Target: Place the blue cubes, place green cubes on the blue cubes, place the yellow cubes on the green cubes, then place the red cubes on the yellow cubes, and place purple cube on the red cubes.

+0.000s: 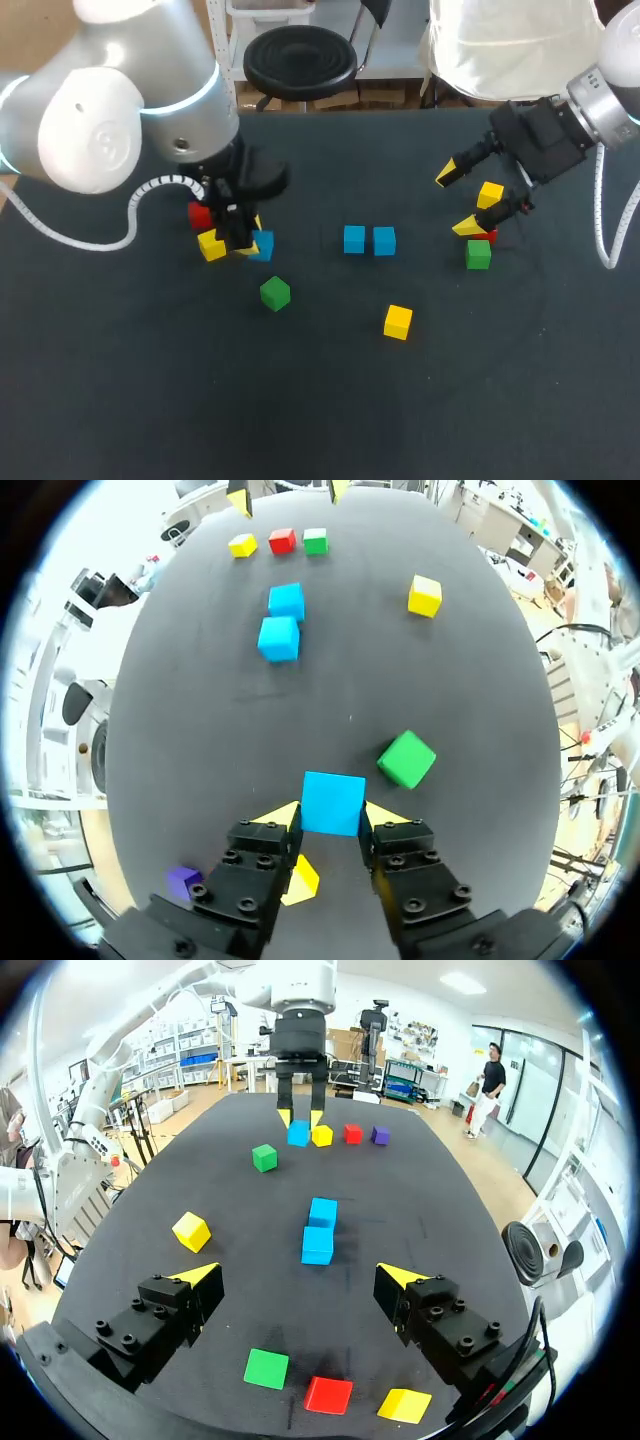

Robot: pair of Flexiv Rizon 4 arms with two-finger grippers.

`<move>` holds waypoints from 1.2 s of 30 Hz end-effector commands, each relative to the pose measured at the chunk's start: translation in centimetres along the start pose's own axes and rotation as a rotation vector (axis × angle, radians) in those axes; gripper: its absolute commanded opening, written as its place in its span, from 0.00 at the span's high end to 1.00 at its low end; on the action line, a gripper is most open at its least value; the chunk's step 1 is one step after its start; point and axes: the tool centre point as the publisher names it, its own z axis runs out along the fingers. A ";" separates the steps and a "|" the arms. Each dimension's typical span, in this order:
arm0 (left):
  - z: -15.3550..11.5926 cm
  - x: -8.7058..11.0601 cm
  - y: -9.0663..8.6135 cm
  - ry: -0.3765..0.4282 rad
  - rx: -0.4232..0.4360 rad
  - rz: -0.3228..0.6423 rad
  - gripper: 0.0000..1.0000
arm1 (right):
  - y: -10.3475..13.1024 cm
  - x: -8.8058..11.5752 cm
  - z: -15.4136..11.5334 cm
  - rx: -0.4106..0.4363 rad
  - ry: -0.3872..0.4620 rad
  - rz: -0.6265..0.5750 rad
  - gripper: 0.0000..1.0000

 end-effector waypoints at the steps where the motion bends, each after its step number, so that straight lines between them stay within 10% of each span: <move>1: -0.5 -0.6 -0.5 -0.020 -0.014 0.029 1.00 | 0.0 0.0 0.0 0.001 -0.001 -0.001 0.00; 22: -0.5 -0.6 -0.5 -0.020 -0.014 0.029 1.00 | 0.0 0.0 0.0 0.001 -0.001 -0.001 0.00; 36: 1.1 -4.1 0.2 -0.022 0.037 -0.184 1.00 | 0.0 0.0 0.0 0.001 -0.001 -0.001 0.00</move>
